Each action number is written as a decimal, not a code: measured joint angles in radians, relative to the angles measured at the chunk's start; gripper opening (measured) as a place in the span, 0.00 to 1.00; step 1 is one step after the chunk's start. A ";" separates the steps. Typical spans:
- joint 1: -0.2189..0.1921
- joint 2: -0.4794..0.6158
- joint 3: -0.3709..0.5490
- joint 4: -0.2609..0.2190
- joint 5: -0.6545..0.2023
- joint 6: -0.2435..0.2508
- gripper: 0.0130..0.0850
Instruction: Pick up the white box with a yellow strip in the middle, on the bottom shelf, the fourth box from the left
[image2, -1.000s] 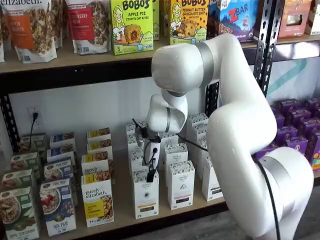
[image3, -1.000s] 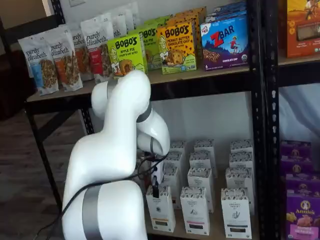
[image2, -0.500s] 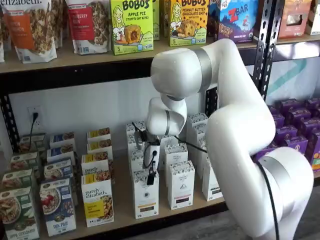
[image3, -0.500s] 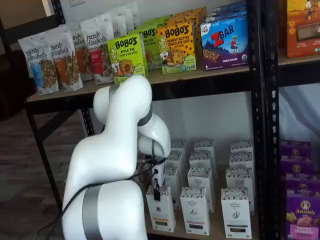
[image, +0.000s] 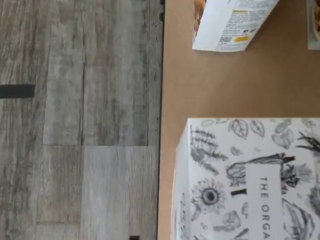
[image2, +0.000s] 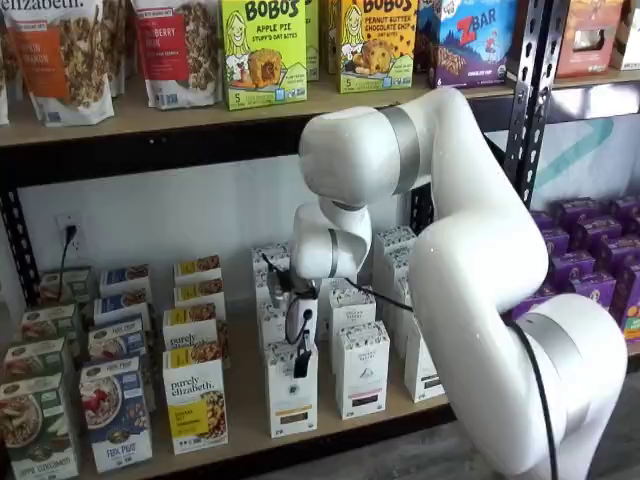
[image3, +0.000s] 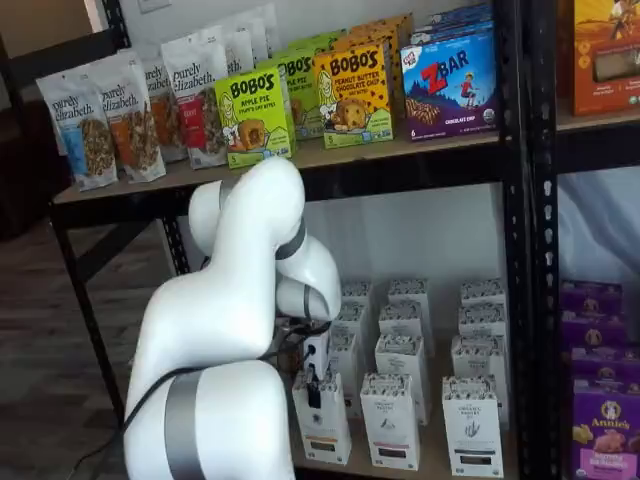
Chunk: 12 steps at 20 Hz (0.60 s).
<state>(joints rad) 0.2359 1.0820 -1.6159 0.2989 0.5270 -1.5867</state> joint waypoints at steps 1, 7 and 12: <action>0.001 0.005 -0.003 -0.003 0.000 0.003 1.00; -0.001 0.016 -0.010 0.030 -0.007 -0.029 0.94; -0.003 0.013 -0.006 0.031 -0.017 -0.031 0.78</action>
<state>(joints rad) 0.2331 1.0953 -1.6215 0.3298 0.5100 -1.6176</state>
